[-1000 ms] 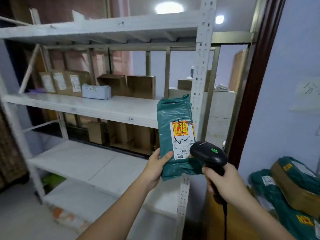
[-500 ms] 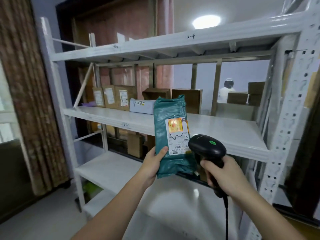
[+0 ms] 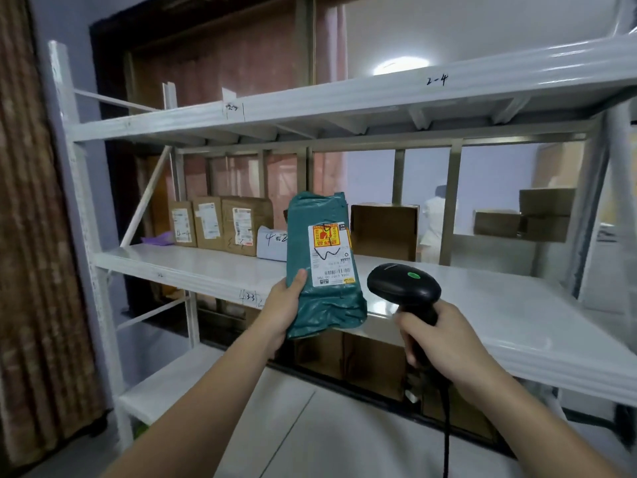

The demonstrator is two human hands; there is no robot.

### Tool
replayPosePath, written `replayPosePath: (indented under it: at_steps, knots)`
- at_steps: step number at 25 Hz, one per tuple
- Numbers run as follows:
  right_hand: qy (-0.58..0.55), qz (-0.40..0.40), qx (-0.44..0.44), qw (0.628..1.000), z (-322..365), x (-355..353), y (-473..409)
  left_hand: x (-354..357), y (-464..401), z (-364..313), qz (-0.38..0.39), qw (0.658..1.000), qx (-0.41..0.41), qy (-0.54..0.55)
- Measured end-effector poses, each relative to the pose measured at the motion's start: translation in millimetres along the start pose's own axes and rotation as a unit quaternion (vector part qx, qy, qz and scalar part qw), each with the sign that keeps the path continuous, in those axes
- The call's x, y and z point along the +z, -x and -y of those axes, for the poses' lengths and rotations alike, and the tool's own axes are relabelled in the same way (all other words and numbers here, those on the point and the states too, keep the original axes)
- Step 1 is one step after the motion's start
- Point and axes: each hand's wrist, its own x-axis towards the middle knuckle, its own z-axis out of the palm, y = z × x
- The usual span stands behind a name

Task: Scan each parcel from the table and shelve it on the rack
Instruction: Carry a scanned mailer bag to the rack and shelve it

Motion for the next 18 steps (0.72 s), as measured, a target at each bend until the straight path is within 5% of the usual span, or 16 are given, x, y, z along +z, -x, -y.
replayPosePath:
  at_steps: [18]
  knots:
    - [0.016, -0.097, 0.037, 0.994, 10.2, 62.5, -110.2, -18.8, -222.6, 23.1, 0.031, 0.975, -0.021, -0.218]
